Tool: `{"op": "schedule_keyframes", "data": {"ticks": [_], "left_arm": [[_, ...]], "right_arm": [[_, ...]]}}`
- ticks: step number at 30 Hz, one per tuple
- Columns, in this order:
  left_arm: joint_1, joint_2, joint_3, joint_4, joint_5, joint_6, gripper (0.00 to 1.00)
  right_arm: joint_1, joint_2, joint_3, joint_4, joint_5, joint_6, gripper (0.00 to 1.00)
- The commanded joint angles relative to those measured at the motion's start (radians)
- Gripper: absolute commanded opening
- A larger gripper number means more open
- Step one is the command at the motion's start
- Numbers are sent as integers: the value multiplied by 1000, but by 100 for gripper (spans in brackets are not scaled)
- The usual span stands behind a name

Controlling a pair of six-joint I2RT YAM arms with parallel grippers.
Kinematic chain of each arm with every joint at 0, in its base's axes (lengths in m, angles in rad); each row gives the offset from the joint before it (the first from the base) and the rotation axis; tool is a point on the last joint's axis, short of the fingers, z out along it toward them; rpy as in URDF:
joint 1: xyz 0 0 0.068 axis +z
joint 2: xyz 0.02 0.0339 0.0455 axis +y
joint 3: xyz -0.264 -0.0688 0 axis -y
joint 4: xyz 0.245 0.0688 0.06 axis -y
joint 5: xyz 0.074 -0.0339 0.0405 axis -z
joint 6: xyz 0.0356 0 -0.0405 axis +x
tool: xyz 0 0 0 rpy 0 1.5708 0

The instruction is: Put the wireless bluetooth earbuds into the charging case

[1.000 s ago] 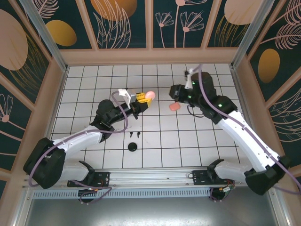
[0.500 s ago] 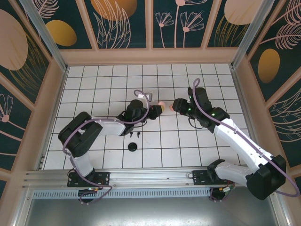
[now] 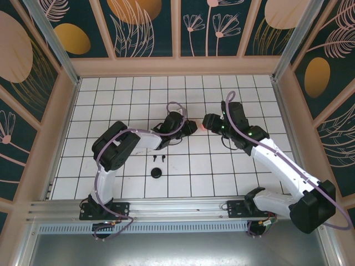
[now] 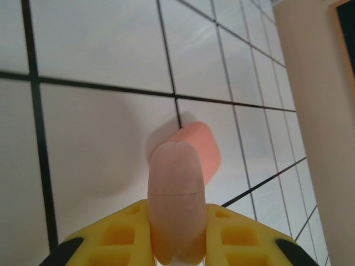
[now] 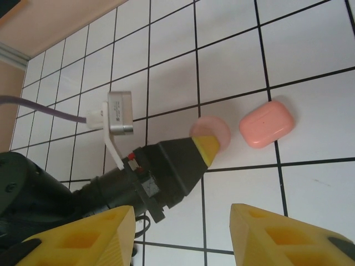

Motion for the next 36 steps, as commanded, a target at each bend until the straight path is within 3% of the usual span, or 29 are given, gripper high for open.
{"op": "schedule_keyframes", "data": {"ticks": [1,5,14,25,31,36], "left_arm": [[2,25,26,-46,4,-26,14],[2,38,28,-66,-2,-14,19],[4,4,18,-125,-59,70,40],[34,-182,-24,-161,-112,191,45],[62,-356,-89,-186,-169,252,45],[110,-550,-176,-216,-237,312,47]], "right_arm": [[-18,5,22,13,11,-28,49],[-20,14,32,13,11,-31,50],[-20,21,46,9,9,-18,55],[3,7,15,-25,10,26,59],[133,2,-11,-53,82,94,60],[324,76,-25,-50,141,199,60]]}}
